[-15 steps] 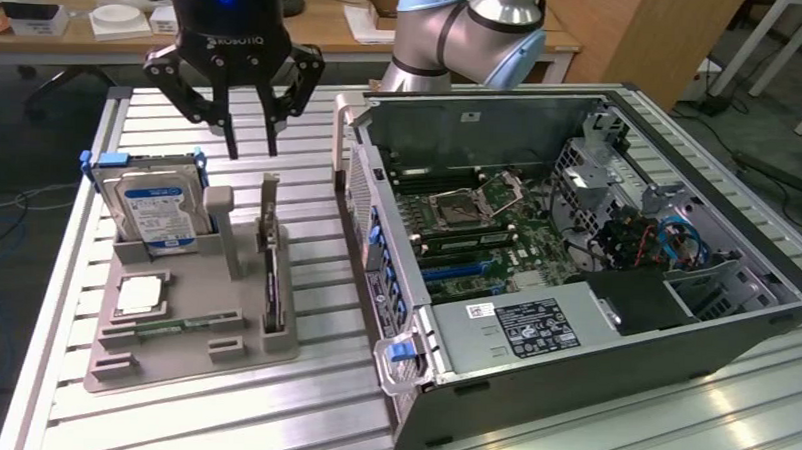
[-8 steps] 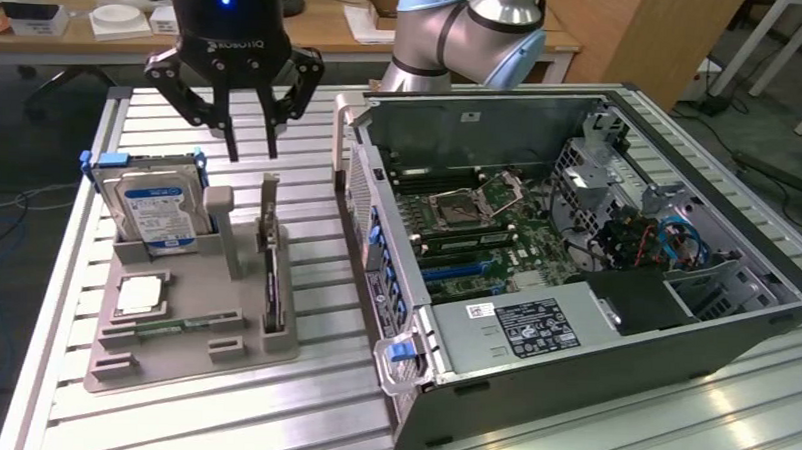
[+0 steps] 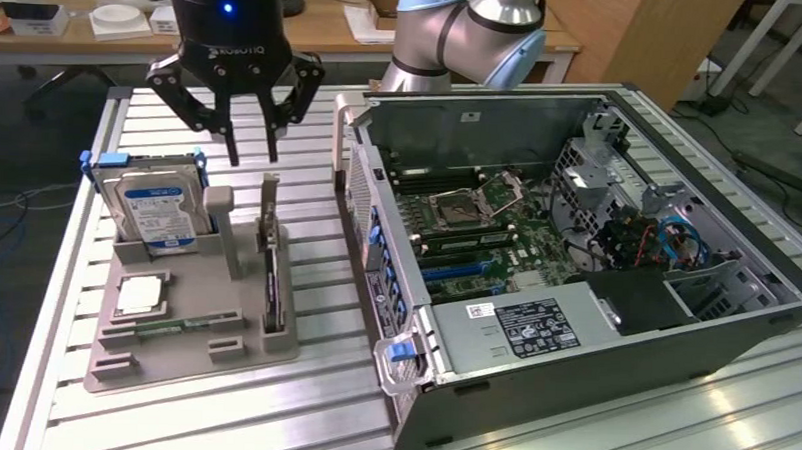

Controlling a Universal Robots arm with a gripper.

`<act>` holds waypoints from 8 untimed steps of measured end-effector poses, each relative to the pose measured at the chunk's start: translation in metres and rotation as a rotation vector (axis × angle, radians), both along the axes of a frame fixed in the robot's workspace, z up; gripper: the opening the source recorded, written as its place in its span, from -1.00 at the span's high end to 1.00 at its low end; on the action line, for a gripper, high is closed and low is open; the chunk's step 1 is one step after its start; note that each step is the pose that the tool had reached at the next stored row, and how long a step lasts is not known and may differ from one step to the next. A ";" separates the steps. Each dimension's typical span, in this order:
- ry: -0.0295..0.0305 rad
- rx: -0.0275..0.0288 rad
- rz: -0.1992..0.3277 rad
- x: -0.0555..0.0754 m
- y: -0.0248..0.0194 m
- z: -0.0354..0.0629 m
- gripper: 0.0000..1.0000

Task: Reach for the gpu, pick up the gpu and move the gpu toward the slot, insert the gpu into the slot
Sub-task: 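Pick up the gpu and move the gpu toward the slot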

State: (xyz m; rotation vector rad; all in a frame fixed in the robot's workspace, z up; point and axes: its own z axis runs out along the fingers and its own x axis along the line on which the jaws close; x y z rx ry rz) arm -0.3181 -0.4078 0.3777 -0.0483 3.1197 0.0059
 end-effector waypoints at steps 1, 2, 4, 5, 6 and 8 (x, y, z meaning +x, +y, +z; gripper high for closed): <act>0.0001 0.0000 0.000 0.000 -0.0001 -0.0003 0.18; 0.0001 -0.0001 0.000 0.000 -0.0003 -0.0005 0.18; 0.0001 0.0000 0.000 0.000 -0.0014 -0.0009 0.18; 0.0001 0.0001 0.000 0.000 -0.0016 -0.0012 0.18; 0.0001 0.0001 0.000 0.000 -0.0021 -0.0016 0.18; 0.0003 0.0001 0.000 0.000 -0.0029 -0.0024 0.18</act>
